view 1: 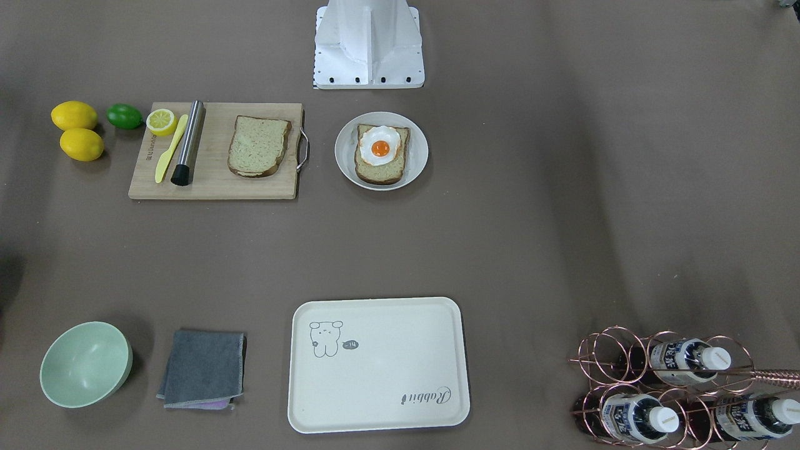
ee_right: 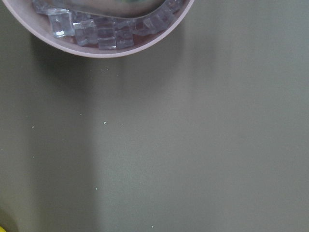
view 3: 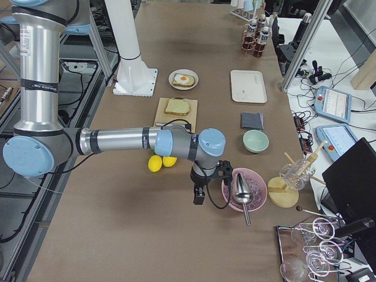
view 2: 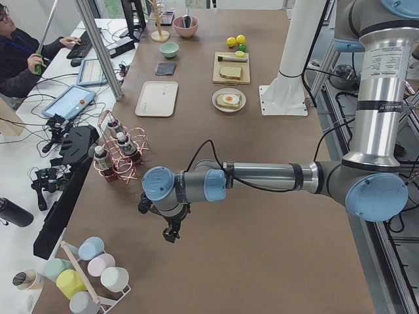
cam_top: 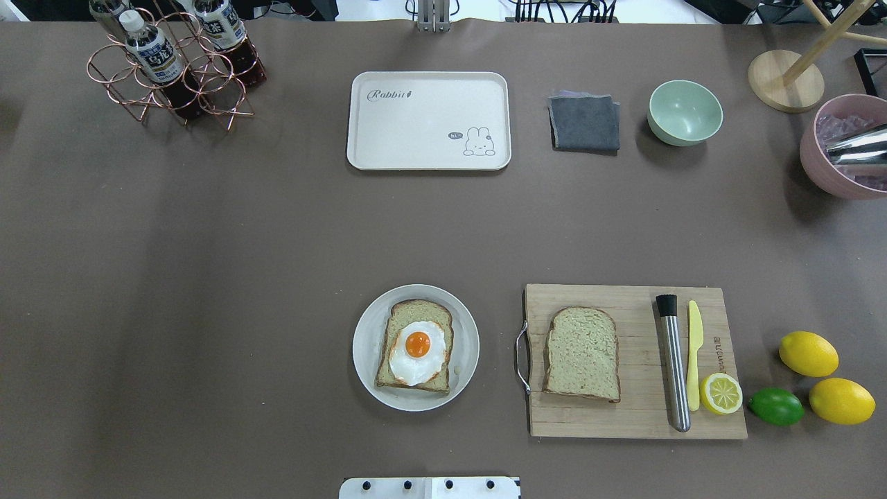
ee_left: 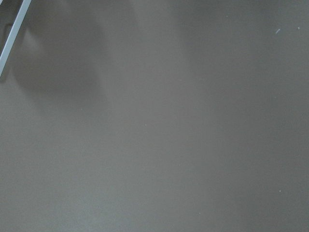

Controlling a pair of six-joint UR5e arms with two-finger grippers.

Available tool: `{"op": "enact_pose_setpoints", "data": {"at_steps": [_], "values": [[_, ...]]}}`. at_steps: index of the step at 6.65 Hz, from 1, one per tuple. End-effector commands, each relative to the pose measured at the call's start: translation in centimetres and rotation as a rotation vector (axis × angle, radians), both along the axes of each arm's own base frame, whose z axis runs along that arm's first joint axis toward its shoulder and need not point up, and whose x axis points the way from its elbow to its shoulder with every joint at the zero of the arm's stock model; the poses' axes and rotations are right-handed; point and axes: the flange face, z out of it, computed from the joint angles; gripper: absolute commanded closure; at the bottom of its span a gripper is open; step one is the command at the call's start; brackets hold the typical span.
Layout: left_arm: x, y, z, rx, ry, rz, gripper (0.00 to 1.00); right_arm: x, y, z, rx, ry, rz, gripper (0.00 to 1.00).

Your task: Make sandwich and place on tray

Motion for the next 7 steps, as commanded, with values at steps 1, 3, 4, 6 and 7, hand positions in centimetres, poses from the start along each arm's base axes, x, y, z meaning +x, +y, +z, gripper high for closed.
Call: {"op": "enact_pose_setpoints", "data": {"at_steps": [1,3,4,6,7], "values": [[0.06,0.18,0.36,-0.028,-0.002,0.004,0.01,0.02,0.26,0.32,-0.007,0.002,0.000,0.00],[0.07,0.68,0.72,-0.033,-0.001,0.004,0.01,-0.05,0.26,0.31,-0.007,0.000,-0.002,0.00],[0.06,0.69,0.73,-0.033,-0.002,0.005,0.01,-0.05,0.26,0.38,-0.008,0.000,-0.002,0.00],[0.06,0.78,0.88,-0.035,-0.002,0.006,0.01,-0.05,0.26,0.31,-0.006,0.000,-0.003,0.00],[0.08,1.14,1.16,-0.039,0.000,0.005,0.01,-0.05,0.26,0.31,-0.006,0.000,-0.003,0.00]]}}
